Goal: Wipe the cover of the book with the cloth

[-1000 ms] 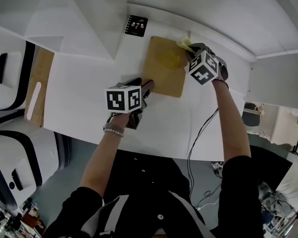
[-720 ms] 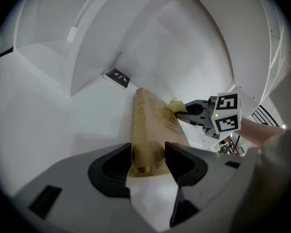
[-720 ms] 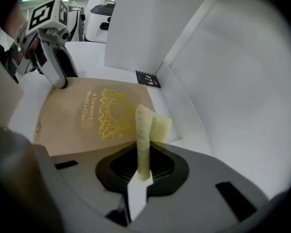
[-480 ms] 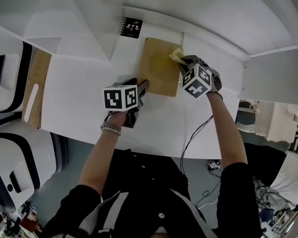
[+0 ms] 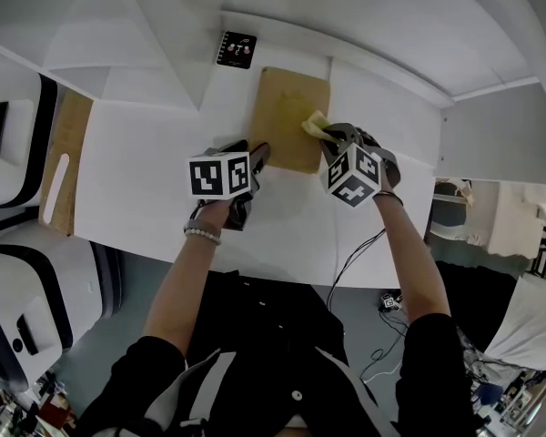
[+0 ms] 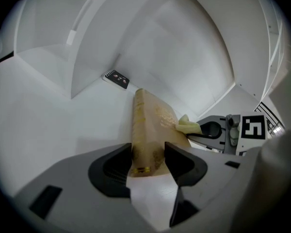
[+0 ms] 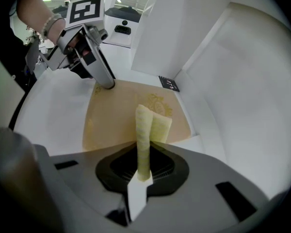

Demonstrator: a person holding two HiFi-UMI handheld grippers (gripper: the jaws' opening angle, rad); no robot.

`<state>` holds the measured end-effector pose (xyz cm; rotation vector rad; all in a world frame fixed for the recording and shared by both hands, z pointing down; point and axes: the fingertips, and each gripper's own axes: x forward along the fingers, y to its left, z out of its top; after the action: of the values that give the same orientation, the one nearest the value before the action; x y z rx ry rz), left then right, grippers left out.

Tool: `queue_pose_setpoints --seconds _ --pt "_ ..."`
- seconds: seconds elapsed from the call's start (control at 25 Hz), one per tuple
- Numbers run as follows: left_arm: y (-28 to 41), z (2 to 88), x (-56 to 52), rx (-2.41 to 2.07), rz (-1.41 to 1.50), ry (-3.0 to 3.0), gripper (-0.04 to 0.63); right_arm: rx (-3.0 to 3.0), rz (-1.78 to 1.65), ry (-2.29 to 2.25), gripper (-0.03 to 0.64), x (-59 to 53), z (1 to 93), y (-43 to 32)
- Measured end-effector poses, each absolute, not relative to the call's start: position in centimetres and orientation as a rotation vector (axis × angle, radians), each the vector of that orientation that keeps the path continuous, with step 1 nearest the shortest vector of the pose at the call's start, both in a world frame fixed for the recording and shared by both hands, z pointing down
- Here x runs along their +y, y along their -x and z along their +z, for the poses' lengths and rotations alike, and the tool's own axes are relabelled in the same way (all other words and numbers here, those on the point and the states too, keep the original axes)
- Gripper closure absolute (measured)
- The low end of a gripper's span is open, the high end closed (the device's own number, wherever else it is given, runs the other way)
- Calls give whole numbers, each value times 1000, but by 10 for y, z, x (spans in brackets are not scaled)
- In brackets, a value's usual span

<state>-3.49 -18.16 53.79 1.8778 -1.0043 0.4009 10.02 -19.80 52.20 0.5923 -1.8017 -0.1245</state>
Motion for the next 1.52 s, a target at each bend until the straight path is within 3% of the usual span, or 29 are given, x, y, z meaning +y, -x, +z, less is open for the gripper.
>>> queue_pose_setpoints --seconds 0.84,1.52 --pt "34 534 -181 -1029 462 -1937 383 -1917 -16 -424 581 -109 508 -79" --pt "32 532 -182 -1023 490 -1944 385 -1889 -118 -670 581 -263 493 -81"
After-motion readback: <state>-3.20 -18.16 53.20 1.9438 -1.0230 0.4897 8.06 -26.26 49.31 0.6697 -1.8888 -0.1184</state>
